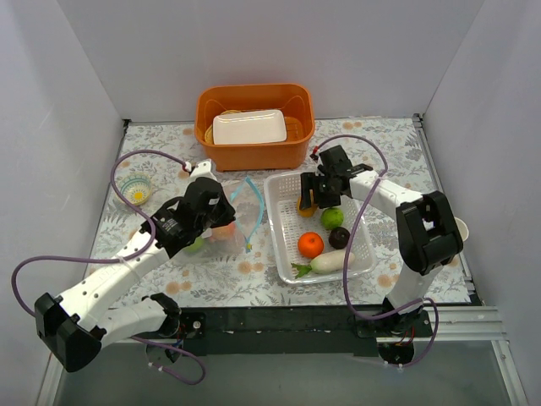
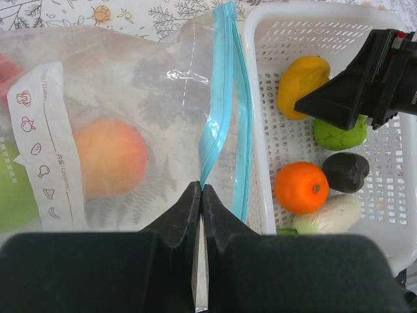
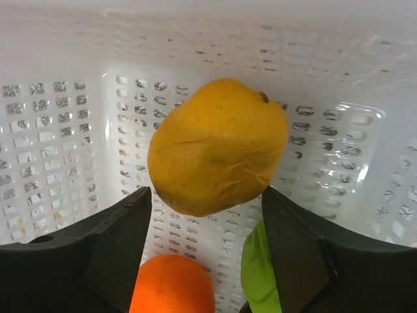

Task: Place the food in the zip-top bag and seal the zipper
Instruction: Pick up the fake fruit from the bin.

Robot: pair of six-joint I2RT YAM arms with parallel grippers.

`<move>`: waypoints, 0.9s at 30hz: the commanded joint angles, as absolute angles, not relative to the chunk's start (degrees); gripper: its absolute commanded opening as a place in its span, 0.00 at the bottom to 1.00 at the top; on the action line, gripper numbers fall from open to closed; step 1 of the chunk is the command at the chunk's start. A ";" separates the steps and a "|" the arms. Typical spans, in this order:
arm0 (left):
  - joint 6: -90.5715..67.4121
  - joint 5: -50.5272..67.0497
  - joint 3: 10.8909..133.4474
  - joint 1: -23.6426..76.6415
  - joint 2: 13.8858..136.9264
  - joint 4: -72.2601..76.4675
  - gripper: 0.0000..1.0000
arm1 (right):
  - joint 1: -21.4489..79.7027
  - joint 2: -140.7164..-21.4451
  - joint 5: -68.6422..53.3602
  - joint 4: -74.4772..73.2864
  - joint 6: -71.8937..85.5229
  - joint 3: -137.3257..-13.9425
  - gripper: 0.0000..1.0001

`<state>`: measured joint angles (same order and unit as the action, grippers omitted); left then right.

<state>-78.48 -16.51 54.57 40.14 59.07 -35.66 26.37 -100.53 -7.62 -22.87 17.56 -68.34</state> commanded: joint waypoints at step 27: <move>-77.25 -16.88 55.28 40.17 59.85 -36.39 0.00 | 26.28 -100.55 -2.98 -22.59 18.55 -72.51 0.74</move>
<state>-77.95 -16.47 54.57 40.14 60.53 -35.97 26.35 -99.33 -0.43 -23.79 18.20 -70.63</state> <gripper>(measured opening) 0.014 0.743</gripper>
